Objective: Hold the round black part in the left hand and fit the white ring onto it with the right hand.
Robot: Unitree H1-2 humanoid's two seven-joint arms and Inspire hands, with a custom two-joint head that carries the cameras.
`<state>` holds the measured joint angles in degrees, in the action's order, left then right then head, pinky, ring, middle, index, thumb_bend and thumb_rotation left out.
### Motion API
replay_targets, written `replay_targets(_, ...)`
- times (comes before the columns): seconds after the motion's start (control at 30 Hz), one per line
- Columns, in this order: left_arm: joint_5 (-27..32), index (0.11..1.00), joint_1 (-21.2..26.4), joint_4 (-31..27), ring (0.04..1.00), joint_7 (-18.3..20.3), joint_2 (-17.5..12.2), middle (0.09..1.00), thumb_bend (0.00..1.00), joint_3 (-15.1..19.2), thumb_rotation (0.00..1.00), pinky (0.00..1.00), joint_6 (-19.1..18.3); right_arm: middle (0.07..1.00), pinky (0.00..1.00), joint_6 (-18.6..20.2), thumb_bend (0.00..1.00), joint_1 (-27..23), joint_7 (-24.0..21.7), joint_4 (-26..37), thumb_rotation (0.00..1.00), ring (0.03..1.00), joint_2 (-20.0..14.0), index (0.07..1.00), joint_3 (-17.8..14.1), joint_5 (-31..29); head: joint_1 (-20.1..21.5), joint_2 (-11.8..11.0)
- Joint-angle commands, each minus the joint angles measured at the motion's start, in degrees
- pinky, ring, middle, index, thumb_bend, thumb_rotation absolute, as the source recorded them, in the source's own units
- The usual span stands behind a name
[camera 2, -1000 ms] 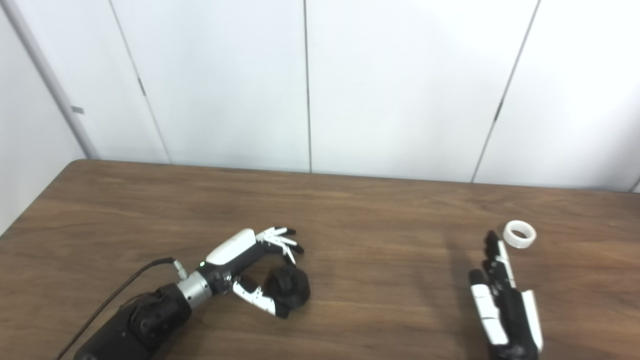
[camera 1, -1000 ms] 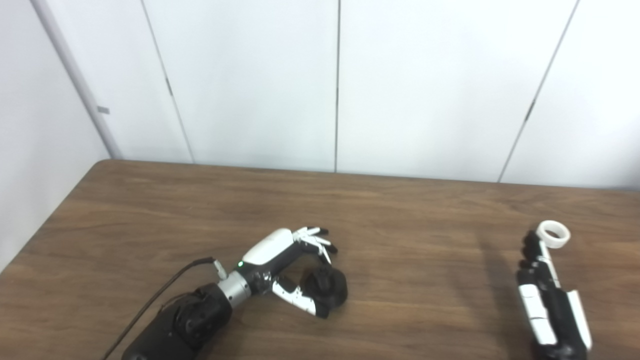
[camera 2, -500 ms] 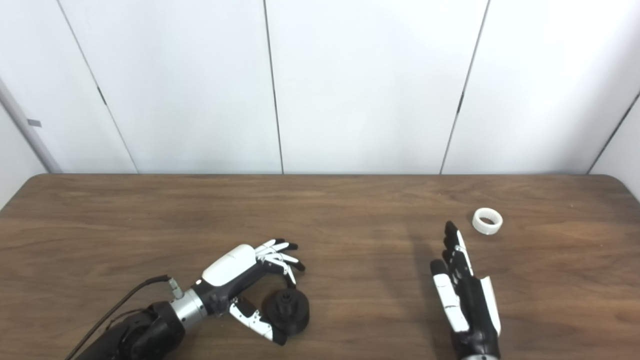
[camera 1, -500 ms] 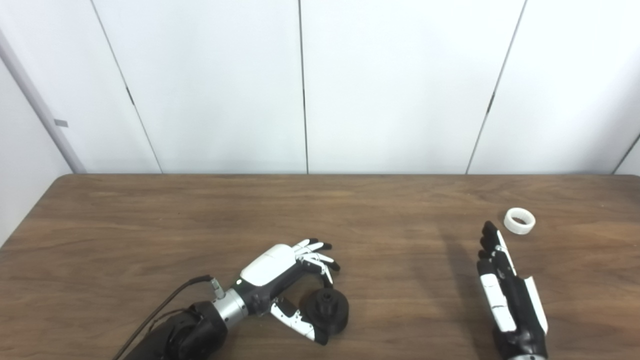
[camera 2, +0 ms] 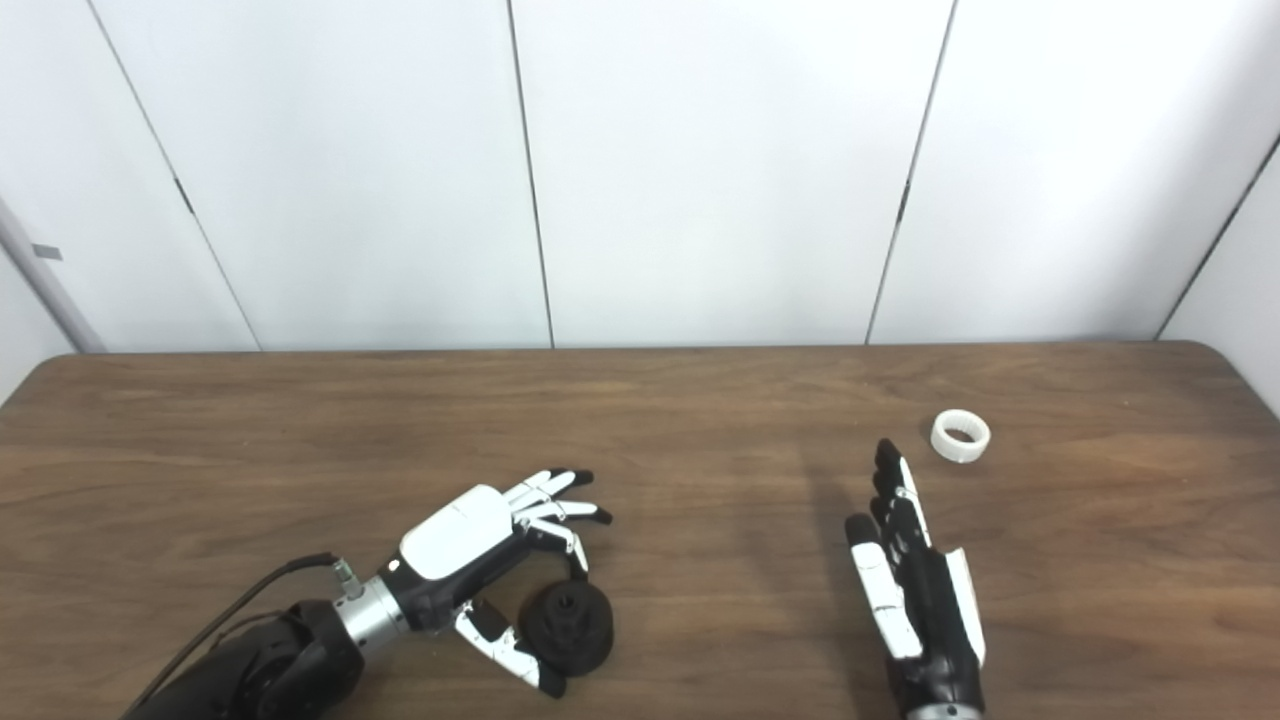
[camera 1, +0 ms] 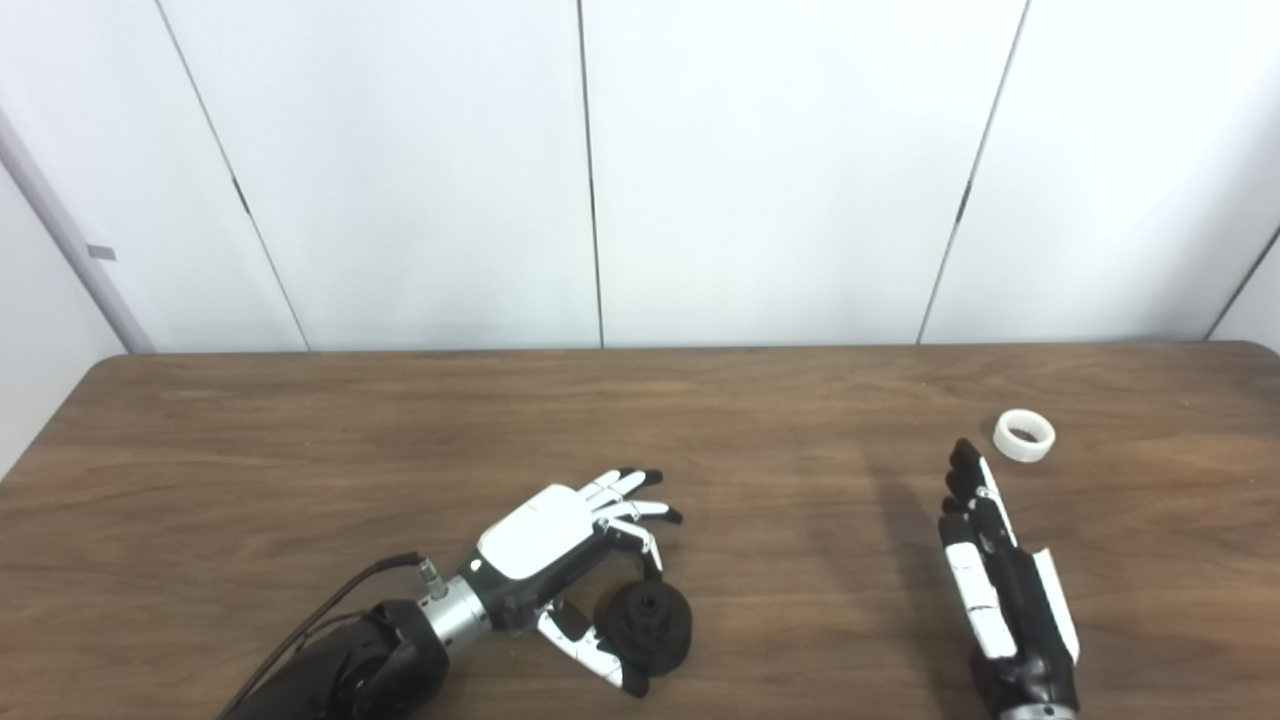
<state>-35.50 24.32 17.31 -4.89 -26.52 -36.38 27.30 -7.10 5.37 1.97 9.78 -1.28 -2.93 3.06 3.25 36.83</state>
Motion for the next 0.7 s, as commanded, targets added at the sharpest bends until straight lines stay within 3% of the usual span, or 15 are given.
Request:
replay_targets(0.0,-3.17,0.478,0.31,1.25,1.0,1.29,-0.43,0.873,0.53,-1.56,0.06,1.0,-0.39,1.0,1.0,-0.99,0.44,-0.88,0.2,2.05,0.85,1.0,0.19,0.986,0.17,-0.03,0.27,-0.03)
replay_targets(0.27,-3.26,0.478,1.08,3.09,1.0,-0.44,-0.81,0.877,0.53,-3.28,0.06,1.0,-0.38,1.0,1.0,-0.56,0.44,-1.1,0.2,2.68,0.86,1.0,0.22,0.986,0.28,-0.04,2.61,-0.44)
replay_targets(0.67,-0.41,0.479,2.69,8.44,1.0,-8.47,0.07,0.871,0.53,-8.96,0.06,1.0,-0.38,1.0,1.0,-0.13,0.48,-1.5,0.58,5.29,0.86,1.0,-0.36,0.987,0.09,2.55,7.66,-1.78)
